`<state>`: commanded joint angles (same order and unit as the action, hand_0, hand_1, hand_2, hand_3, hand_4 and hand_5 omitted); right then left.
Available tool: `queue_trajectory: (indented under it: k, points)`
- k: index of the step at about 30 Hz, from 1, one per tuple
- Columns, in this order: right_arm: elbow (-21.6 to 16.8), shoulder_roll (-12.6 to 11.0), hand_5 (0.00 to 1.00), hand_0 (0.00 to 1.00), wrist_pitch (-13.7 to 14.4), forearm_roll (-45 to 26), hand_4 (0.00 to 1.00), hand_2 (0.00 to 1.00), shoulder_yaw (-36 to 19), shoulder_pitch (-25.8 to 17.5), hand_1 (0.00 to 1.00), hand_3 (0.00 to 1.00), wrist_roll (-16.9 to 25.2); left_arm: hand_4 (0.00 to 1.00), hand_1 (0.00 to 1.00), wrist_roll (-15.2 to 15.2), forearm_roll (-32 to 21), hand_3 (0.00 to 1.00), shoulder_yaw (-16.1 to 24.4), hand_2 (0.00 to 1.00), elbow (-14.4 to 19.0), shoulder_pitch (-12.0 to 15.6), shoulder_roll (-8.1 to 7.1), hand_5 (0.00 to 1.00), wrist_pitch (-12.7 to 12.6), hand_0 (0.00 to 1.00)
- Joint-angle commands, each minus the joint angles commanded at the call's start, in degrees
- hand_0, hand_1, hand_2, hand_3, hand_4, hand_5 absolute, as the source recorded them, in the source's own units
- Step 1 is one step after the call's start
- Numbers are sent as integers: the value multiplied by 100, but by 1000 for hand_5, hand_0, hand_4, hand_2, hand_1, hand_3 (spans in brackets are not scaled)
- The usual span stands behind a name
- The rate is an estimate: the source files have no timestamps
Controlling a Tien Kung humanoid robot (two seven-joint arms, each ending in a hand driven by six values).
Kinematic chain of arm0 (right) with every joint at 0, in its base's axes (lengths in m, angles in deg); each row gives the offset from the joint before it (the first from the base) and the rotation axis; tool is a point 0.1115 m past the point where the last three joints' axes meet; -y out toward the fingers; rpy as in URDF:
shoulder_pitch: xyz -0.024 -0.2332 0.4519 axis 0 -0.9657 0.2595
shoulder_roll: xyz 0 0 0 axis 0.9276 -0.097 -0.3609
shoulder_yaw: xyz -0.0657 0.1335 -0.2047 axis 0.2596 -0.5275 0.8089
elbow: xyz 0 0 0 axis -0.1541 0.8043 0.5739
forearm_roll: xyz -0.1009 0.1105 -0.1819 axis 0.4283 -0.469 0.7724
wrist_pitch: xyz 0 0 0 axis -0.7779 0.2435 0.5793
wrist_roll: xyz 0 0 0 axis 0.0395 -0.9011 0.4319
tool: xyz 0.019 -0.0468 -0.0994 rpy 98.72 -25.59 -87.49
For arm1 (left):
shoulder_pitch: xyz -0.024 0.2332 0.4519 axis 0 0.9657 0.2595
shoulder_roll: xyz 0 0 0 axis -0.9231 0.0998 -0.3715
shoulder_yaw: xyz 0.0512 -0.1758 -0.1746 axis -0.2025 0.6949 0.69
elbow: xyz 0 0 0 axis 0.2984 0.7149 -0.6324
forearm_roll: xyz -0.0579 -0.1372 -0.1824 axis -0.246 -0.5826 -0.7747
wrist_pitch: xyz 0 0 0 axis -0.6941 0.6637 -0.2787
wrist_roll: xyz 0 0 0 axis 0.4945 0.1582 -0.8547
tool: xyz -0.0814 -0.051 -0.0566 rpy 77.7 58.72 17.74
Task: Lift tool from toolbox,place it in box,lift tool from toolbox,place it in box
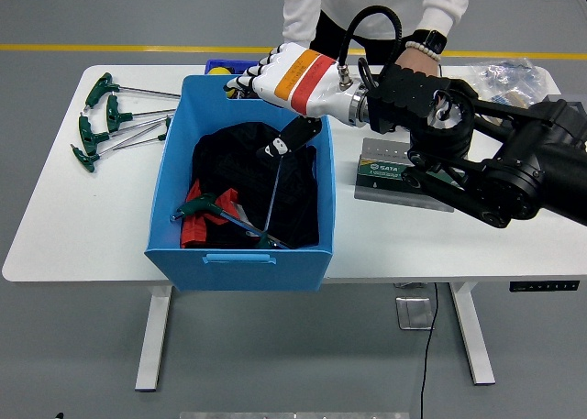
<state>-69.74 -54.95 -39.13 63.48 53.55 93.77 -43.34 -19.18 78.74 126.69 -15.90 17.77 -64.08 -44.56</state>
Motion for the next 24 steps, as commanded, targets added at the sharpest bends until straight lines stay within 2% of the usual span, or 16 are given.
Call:
queue_trajectory:
  k: [2,3,14,15,22,24]
  points:
    - [40,4,591,681,18,11,952,830,1,-16,737,964,0,945,658,5,22,755,17,718,-1,2,1,838,2,682]
    - [61,5,590,769,8,23,949,880,1,-21,801,998,-4,945,657,4,20,755,16,718,-1,2,1,839,3,681]
    - [229,-81,569,784,-145,33,943,887,-163,-236,811,998,-45,945,658,-33,-165,755,-112,718,0,-13,17,840,7,680]
    - [245,-104,581,789,-149,28,970,888,-193,-275,813,984,-47,945,658,-39,-195,755,-135,718,0,-14,17,839,9,682]
    - [379,-400,579,799,-158,-27,975,888,-478,-715,816,962,-54,945,658,-54,-319,754,-213,716,-1,-2,35,840,13,682]
    - [398,-560,579,799,-107,-45,975,888,-645,-939,816,962,-44,945,658,-58,-353,754,-232,716,-2,6,44,840,16,682]
